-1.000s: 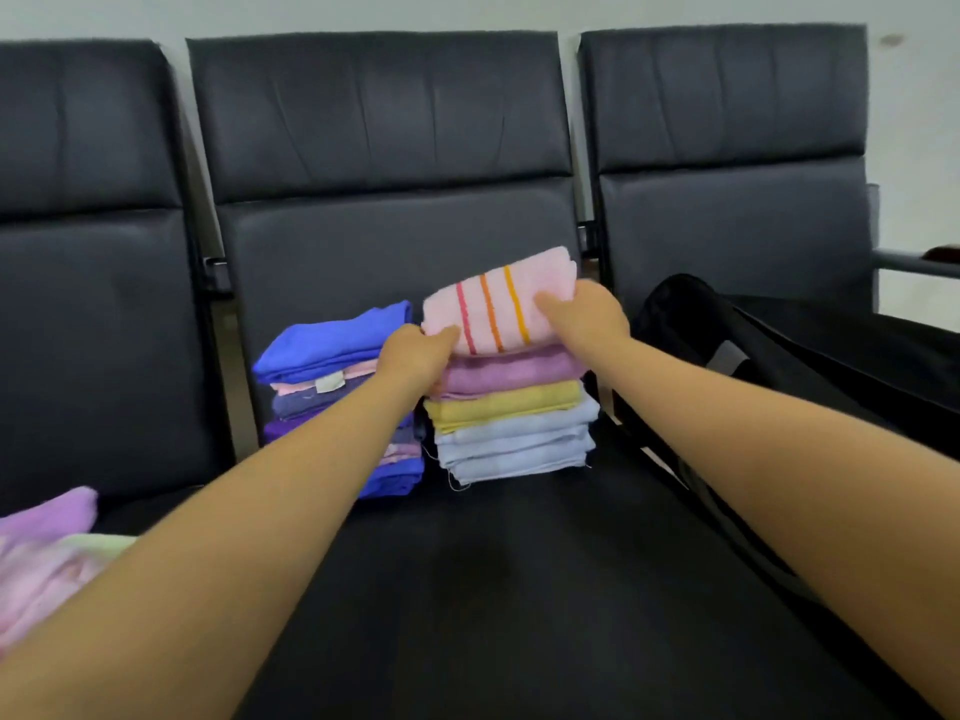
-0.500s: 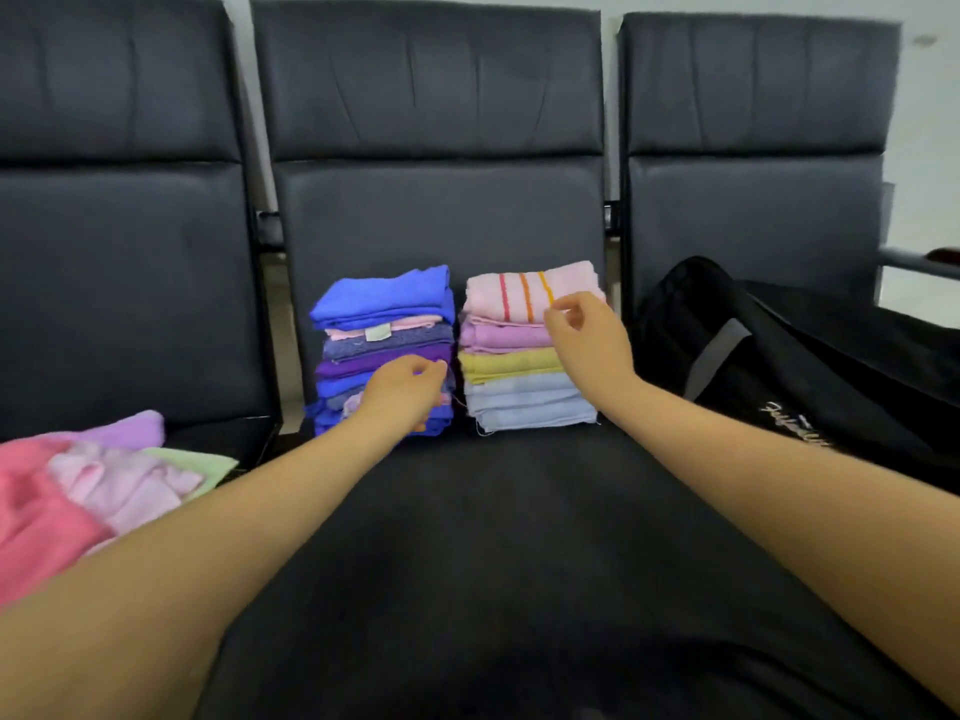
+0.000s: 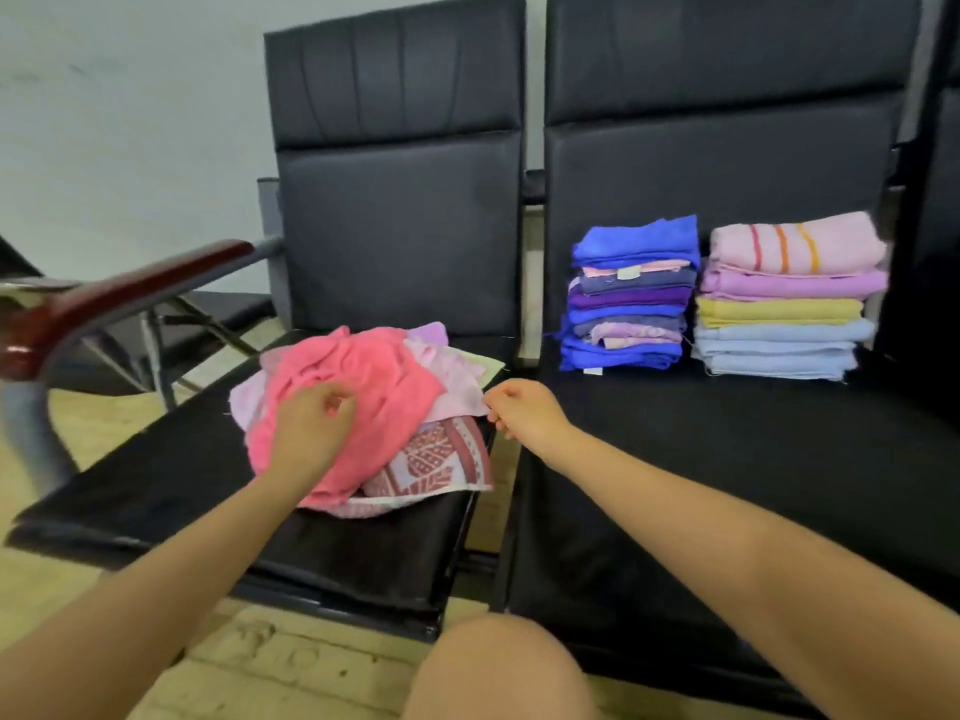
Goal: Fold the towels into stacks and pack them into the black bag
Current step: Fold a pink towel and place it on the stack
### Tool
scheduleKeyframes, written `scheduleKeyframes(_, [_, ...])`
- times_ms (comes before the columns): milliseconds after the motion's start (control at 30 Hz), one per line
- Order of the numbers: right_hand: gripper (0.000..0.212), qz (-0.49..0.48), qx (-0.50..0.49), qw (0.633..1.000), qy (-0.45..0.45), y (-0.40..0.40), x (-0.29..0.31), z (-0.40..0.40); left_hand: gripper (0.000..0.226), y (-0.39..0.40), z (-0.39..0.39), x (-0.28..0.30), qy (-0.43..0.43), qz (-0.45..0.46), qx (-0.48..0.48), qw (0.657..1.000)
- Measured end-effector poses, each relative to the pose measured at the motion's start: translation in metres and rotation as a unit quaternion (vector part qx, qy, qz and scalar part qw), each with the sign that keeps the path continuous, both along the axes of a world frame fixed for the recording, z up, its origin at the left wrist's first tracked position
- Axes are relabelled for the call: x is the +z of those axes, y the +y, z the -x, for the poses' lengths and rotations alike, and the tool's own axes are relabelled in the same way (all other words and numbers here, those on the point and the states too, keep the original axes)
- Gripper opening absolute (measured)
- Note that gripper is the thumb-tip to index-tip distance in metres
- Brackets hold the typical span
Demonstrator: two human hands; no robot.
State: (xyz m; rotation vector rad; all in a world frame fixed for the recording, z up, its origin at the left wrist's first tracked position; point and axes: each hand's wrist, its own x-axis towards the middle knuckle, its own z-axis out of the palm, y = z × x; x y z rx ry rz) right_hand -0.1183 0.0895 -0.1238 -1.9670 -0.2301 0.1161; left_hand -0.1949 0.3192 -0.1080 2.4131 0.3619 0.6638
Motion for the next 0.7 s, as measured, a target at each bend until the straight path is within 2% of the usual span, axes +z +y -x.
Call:
scheduleKeyframes(133, [0.021, 0.05, 0.031, 0.997, -0.045, 0.053, 0.001, 0.003, 0.04, 0.057, 0.014, -0.014, 0.055, 0.032, 0.155, 0.986])
scheduleKeyframes(233, [0.031, 0.095, 0.023, 0.993, -0.065, 0.084, 0.007, -0.005, 0.06, 0.085, 0.016, -0.032, 0.07, 0.157, 0.138, 0.975])
scheduleKeyframes(300, [0.035, 0.116, 0.006, 0.989, -0.097, 0.103, 0.011, -0.016, 0.048, 0.087, 0.019, -0.046, 0.071, 0.191, 0.11, 0.973])
scheduleKeyframes(367, [0.031, 0.135, -0.013, 0.982, -0.129, 0.121, 0.017, -0.027, 0.025, 0.088, 0.017, -0.058, 0.043, 0.157, 0.094, 0.982])
scheduleKeyframes(400, [0.026, 0.142, -0.014, 0.98, -0.136, 0.13, 0.02, -0.034, 0.022, 0.088, 0.015, -0.063, 0.016, 0.146, 0.097, 0.984])
scheduleKeyframes(433, [0.022, 0.145, -0.012, 0.979, -0.14, 0.139, 0.022, -0.04, 0.021, 0.088, 0.014, -0.066, -0.001, 0.151, 0.106, 0.983])
scheduleKeyframes(467, [0.028, 0.144, -0.012, 0.981, -0.131, 0.146, 0.024, -0.048, 0.021, 0.088, 0.011, -0.069, -0.02, 0.161, 0.108, 0.981])
scheduleKeyframes(533, [0.057, 0.133, -0.019, 0.989, -0.061, 0.163, 0.023, -0.058, 0.022, 0.091, 0.008, -0.074, -0.036, 0.18, 0.11, 0.977])
scheduleKeyframes(567, [0.065, 0.117, -0.024, 0.992, -0.028, 0.17, 0.02, -0.062, 0.024, 0.092, 0.008, -0.075, -0.03, 0.179, 0.113, 0.977])
scheduleKeyframes(633, [0.065, 0.077, -0.021, 0.997, 0.0, 0.181, 0.012, -0.065, 0.028, 0.093, 0.007, -0.076, -0.028, 0.181, 0.117, 0.976])
scheduleKeyframes(700, [0.06, 0.07, -0.01, 0.997, -0.036, 0.187, 0.004, -0.058, 0.034, 0.093, 0.006, -0.076, -0.036, 0.186, 0.125, 0.974])
